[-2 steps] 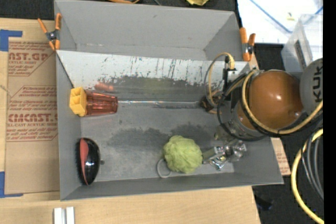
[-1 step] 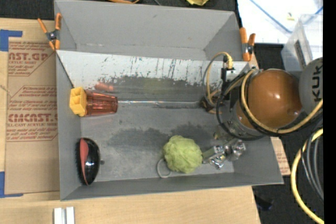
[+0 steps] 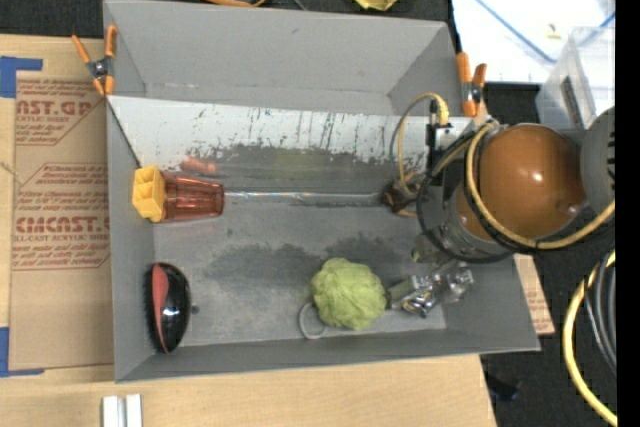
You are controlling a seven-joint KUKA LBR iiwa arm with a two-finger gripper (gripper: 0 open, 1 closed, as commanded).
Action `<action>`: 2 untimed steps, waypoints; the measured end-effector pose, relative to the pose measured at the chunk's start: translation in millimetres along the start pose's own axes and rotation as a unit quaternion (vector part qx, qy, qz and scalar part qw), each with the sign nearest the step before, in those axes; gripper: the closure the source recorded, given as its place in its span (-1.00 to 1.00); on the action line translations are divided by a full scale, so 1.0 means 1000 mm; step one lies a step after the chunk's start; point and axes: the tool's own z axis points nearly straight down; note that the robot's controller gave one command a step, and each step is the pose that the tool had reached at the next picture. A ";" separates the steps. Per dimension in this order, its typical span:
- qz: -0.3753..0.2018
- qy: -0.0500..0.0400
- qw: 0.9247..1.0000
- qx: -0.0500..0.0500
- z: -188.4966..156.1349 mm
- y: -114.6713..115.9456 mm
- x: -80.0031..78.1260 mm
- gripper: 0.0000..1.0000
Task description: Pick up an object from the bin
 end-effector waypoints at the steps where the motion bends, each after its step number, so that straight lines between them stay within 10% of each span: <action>1: 0.000 0.000 1.000 0.002 -0.019 -0.001 -0.001 1.00; 2: 0.001 -0.001 1.000 -0.001 -0.031 0.001 -0.002 1.00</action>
Offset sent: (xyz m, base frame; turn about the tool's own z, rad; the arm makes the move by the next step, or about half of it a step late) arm 0.0007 0.0003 0.0544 0.0004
